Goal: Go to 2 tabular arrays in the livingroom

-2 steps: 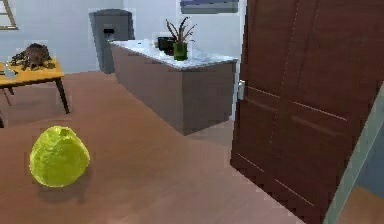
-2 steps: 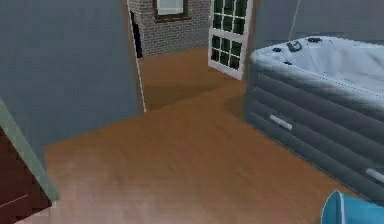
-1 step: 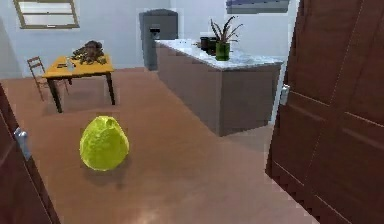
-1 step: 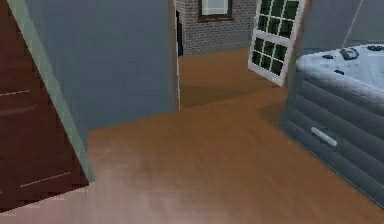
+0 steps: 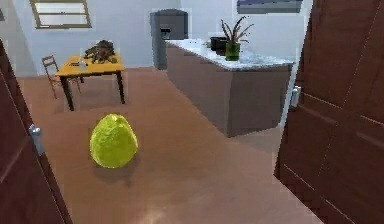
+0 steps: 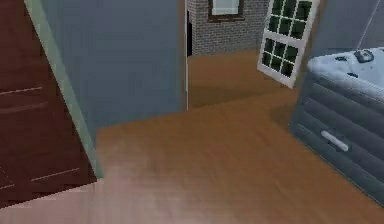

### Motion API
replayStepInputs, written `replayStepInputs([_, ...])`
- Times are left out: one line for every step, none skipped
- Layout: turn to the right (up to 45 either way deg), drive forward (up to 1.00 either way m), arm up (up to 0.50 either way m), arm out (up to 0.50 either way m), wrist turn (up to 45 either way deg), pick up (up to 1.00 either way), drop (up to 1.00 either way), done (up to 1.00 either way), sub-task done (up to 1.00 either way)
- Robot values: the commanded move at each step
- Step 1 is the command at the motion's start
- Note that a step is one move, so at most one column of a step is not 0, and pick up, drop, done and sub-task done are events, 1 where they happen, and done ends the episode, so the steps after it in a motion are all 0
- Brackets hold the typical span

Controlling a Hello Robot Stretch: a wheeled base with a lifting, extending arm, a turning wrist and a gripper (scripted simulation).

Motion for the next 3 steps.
replayStepInputs([45.0,0.0,0.0,0.0,0.0,0.0,0.0,0.0,0.0])
replayStepInputs([45.0,0.0,0.0,0.0,0.0,0.0,0.0,0.0,0.0])
replayStepInputs([42.0,0.0,0.0,0.0,0.0,0.0,0.0,0.0,0.0])
